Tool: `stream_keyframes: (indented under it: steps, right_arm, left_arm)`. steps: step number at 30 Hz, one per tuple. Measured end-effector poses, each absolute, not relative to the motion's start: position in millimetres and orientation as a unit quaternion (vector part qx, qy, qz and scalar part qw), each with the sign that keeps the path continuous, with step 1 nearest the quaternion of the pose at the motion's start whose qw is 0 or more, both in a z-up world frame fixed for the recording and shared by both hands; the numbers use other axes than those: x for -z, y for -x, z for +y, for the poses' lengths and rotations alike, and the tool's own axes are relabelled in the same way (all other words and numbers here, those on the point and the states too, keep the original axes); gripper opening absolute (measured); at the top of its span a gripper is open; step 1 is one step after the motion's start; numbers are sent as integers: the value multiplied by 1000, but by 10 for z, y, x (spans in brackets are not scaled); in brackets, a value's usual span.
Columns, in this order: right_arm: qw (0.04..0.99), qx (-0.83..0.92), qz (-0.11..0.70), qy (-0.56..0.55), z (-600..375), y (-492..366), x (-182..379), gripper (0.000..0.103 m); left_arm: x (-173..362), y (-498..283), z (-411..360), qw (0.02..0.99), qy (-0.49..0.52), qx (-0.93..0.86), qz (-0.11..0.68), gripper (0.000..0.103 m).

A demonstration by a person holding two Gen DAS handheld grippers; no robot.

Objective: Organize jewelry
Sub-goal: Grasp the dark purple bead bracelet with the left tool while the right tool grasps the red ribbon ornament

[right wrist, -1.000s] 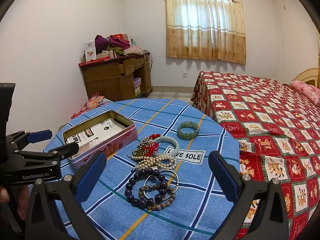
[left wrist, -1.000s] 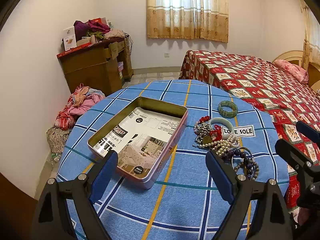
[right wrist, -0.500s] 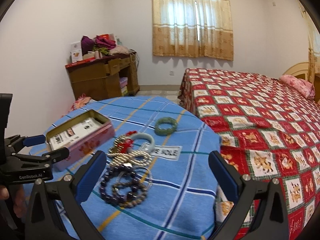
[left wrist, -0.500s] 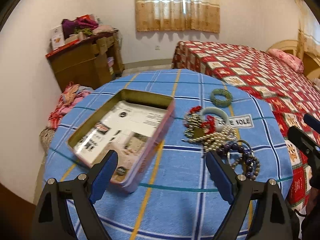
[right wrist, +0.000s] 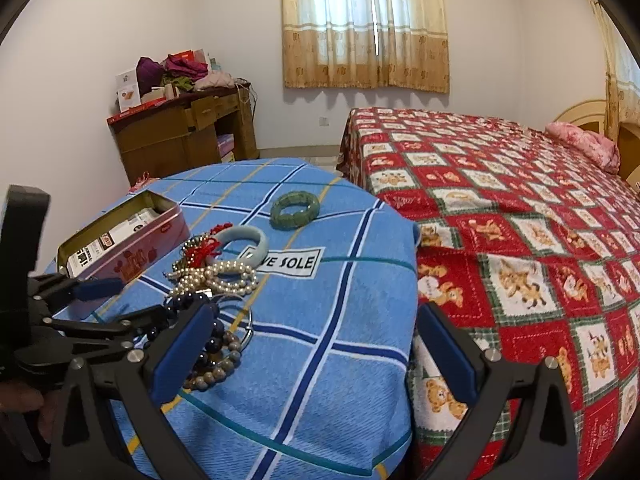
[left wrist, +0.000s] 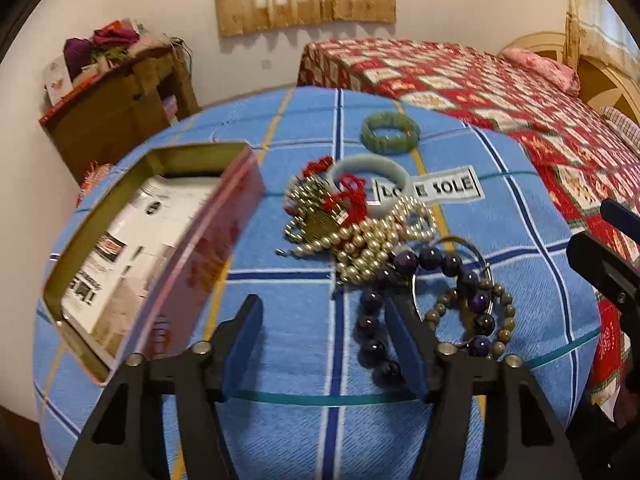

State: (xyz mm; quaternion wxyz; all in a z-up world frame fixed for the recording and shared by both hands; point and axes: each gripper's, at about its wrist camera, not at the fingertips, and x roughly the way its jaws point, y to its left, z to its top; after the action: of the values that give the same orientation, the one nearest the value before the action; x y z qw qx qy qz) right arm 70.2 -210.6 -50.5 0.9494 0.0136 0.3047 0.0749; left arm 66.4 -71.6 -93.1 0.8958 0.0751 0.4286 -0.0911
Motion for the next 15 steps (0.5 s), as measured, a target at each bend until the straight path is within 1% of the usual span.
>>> stream_keyframes:
  steps: [2,3,4,5,7,11,15]
  right_arm:
    - [949,-78,306,-15,-2087,-699,522,103]
    - [948,-80,306,-15,-2079,-698,526,103]
    - [949,-81,306,-15,-2073,-697,530,103]
    - [949,-81,305,-14,-2069,-700,533,103]
    - [949,-83,304,-14,-2057,-697,537,103]
    - [949,-83,304,-10,-2049,-699,551,103]
    - [948,-84,307,-7,-2041,-728,578,103]
  left_arm:
    - [999,-699,-744,888,-76,99,442,50]
    - [1010,-708,-737,887,-70,105,444,44]
    - [1003,-706,-746,886,-65,114,444,36]
    - [1009,-703,-762,885,-67,121,445,32]
    - [1001,-672,-781,883,-64,140,442,14]
    - [912,-575,-723,890,-46,154,428,13]
    - [655,-428,-580,906,-25,158,393,13]
